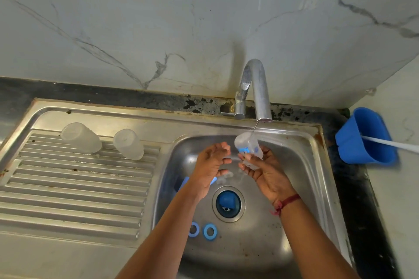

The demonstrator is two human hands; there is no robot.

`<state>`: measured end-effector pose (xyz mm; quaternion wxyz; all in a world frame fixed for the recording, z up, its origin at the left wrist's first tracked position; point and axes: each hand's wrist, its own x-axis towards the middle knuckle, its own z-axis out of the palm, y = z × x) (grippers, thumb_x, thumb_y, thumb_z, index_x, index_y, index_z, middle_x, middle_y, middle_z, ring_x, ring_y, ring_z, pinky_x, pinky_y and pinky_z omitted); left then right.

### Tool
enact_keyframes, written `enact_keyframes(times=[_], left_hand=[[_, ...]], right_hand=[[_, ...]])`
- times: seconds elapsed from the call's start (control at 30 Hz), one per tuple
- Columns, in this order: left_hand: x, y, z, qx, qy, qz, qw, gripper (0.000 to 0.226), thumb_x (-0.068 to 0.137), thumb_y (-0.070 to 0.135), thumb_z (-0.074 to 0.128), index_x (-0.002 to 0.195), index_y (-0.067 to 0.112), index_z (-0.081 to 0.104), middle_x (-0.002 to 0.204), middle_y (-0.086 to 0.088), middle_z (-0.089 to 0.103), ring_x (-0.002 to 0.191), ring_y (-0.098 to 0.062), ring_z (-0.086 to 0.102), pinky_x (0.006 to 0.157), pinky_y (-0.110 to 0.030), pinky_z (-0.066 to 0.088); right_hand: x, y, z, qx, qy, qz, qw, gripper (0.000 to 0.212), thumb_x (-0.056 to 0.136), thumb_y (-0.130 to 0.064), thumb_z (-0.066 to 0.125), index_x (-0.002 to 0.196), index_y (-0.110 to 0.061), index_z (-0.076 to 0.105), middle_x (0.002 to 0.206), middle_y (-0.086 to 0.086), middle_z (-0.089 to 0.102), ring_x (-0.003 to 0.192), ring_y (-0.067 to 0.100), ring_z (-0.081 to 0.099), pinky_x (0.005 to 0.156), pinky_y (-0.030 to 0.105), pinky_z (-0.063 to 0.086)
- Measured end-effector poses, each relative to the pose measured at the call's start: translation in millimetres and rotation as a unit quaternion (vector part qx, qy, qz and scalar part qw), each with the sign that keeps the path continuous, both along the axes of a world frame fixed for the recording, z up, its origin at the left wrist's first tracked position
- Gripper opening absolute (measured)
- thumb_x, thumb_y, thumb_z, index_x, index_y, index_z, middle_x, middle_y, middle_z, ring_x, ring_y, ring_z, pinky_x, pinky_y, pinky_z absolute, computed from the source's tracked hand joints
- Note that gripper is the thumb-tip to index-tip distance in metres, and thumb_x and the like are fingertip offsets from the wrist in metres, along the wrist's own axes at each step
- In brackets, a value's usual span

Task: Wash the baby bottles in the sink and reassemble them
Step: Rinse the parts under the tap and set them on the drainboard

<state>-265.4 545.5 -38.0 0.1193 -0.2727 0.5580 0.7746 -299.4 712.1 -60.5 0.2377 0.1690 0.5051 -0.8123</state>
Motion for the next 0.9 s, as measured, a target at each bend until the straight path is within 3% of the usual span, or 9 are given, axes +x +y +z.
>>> enact_keyframes(times=[0.13, 0.27, 0.33, 0.4, 0.47, 0.53, 0.6, 0.8, 0.9], left_hand=[[-6.3, 11.8, 4.6, -0.021, 0.022, -0.055, 0.998, 0.025, 0.097, 0.026, 0.061, 0.120, 0.017, 0.065, 0.111, -0.003, 0.071, 0.103, -0.015, 0.068, 0.084, -0.037, 0.055], [-8.2, 15.1, 2.1, -0.037, 0.048, -0.078, 0.995, 0.030, 0.097, 0.009, 0.059, 0.124, 0.021, 0.065, 0.114, 0.001, 0.068, 0.106, -0.012, 0.062, 0.092, -0.043, 0.053], [-8.1, 13.4, -0.6, -0.041, 0.057, -0.061, 0.996, 0.034, 0.097, 0.004, 0.056, 0.123, 0.023, 0.066, 0.116, 0.005, 0.068, 0.107, -0.010, 0.061, 0.092, -0.040, 0.052], [-7.9, 9.8, -3.3, -0.049, 0.050, -0.017, 0.997, 0.036, 0.098, 0.002, 0.053, 0.127, 0.023, 0.063, 0.120, 0.010, 0.067, 0.112, -0.009, 0.061, 0.088, -0.034, 0.051], [-7.8, 4.3, -7.0, -0.048, 0.025, 0.036, 0.998, 0.034, 0.098, 0.002, 0.052, 0.123, 0.022, 0.063, 0.112, 0.010, 0.068, 0.106, -0.011, 0.062, 0.080, -0.029, 0.050], [-6.5, -1.5, -11.6, -0.045, 0.004, 0.067, 0.997, 0.028, 0.096, 0.001, 0.054, 0.114, 0.021, 0.064, 0.102, 0.002, 0.069, 0.094, -0.015, 0.064, 0.072, -0.028, 0.049], [-3.4, -6.8, -15.9, -0.050, -0.012, 0.088, 0.995, 0.024, 0.095, 0.002, 0.057, 0.113, 0.017, 0.063, 0.101, -0.005, 0.069, 0.087, -0.017, 0.063, 0.067, -0.027, 0.048], [3.4, -13.1, -23.8, -0.053, -0.031, 0.108, 0.992, 0.023, 0.095, 0.002, 0.057, 0.114, 0.013, 0.062, 0.099, -0.007, 0.070, 0.081, -0.016, 0.064, 0.065, -0.025, 0.049], [5.2, -13.9, -21.4, -0.048, -0.028, 0.100, 0.993, 0.022, 0.095, 0.002, 0.057, 0.114, 0.013, 0.062, 0.095, -0.006, 0.069, 0.079, -0.015, 0.063, 0.059, -0.021, 0.049]], right_hand=[[5.9, -0.3, -2.0, 0.151, 0.079, 0.032, 0.985, 0.054, 0.070, -0.010, 0.082, 0.117, -0.014, 0.058, 0.112, 0.007, 0.069, 0.100, 0.021, 0.066, 0.082, 0.031, 0.055], [5.0, -4.3, -3.0, 0.364, 0.241, 0.075, 0.896, 0.056, 0.072, -0.009, 0.085, 0.116, -0.028, 0.057, 0.112, -0.008, 0.064, 0.100, 0.004, 0.060, 0.080, 0.012, 0.047], [2.9, -7.3, -4.9, 0.422, 0.277, 0.048, 0.862, 0.059, 0.071, -0.013, 0.086, 0.120, -0.027, 0.055, 0.115, -0.006, 0.060, 0.101, 0.008, 0.058, 0.082, 0.018, 0.048], [0.4, -11.2, -7.4, 0.445, 0.250, 0.002, 0.860, 0.062, 0.070, -0.016, 0.086, 0.124, -0.022, 0.055, 0.114, -0.004, 0.060, 0.102, 0.014, 0.060, 0.085, 0.027, 0.052], [0.2, -16.3, -12.0, 0.455, 0.254, 0.027, 0.853, 0.062, 0.069, -0.018, 0.087, 0.123, -0.022, 0.056, 0.112, -0.005, 0.062, 0.101, 0.017, 0.062, 0.085, 0.031, 0.054], [3.6, -21.2, -17.3, 0.451, 0.278, 0.062, 0.846, 0.060, 0.067, -0.021, 0.089, 0.119, -0.025, 0.059, 0.109, -0.009, 0.064, 0.098, 0.014, 0.063, 0.080, 0.025, 0.054], [5.2, -22.5, -17.9, 0.456, 0.243, 0.009, 0.856, 0.060, 0.067, -0.023, 0.089, 0.120, -0.024, 0.060, 0.106, -0.006, 0.068, 0.094, 0.012, 0.065, 0.075, 0.017, 0.049], [9.0, -26.9, -18.6, 0.452, 0.251, 0.008, 0.856, 0.060, 0.068, -0.023, 0.089, 0.121, -0.019, 0.061, 0.107, -0.005, 0.067, 0.094, 0.011, 0.064, 0.069, 0.003, 0.045], [4.1, -25.9, -16.2, 0.456, 0.229, -0.029, 0.860, 0.064, 0.069, -0.024, 0.088, 0.125, -0.020, 0.058, 0.112, -0.002, 0.067, 0.097, 0.014, 0.064, 0.074, 0.015, 0.049]])
